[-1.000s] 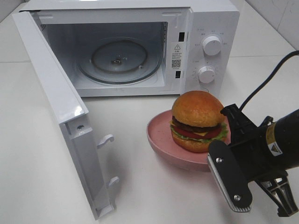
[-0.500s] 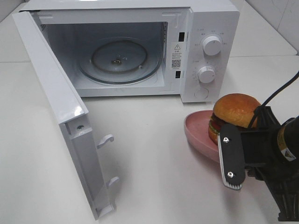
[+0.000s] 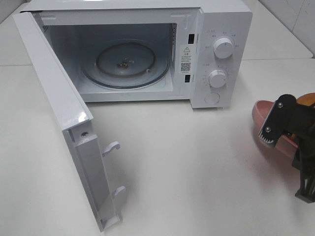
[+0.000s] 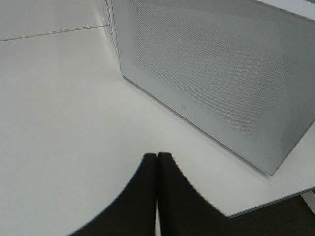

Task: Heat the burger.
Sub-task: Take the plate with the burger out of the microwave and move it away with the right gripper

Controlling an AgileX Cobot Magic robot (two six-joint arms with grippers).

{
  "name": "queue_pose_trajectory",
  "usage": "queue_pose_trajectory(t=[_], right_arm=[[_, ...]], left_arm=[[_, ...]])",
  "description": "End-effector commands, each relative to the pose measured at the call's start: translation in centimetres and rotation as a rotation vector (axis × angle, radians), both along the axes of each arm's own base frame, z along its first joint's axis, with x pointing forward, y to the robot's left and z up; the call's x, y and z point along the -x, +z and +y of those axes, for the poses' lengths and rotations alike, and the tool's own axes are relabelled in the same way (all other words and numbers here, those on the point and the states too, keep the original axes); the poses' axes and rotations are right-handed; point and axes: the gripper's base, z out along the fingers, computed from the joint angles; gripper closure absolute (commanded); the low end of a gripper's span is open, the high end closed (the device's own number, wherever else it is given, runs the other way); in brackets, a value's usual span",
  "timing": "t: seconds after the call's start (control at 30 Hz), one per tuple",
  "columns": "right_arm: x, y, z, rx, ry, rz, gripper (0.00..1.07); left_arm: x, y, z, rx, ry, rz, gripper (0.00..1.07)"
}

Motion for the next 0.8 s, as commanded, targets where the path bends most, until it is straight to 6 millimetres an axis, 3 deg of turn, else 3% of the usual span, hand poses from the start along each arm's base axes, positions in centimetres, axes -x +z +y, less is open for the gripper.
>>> queue_pose_trajectory(t=[0.03, 0.23, 0.5, 0.73, 0.8], right_arm=[[-2.0, -0.1, -1.1, -0.004, -0.074, -0.018, 1.07], [-4.5, -1.8, -0.8, 0.036, -0.108, 0.064, 1.07], [-5.8, -2.8, -0.6, 0.037, -0.178, 0.098, 1.05], [-6.0, -2.9, -0.4, 0.013, -0.193, 0.087, 0.87], [-5.9, -2.9, -0.4, 0.004, -0.21, 0.089, 0.7]], left_arm=[[0.2, 0.1, 0.0, 0.016, 0.002, -0.031, 1.06], [0.2, 0.1, 0.0, 0.016, 0.002, -0.031, 1.06], [0.2, 0.1, 0.0, 0.016, 0.002, -0.031, 1.06], [0.2, 0.1, 0.0, 0.016, 0.002, -0.031, 1.06], [0.2, 0.1, 0.0, 0.016, 0.002, -0.031, 1.06]])
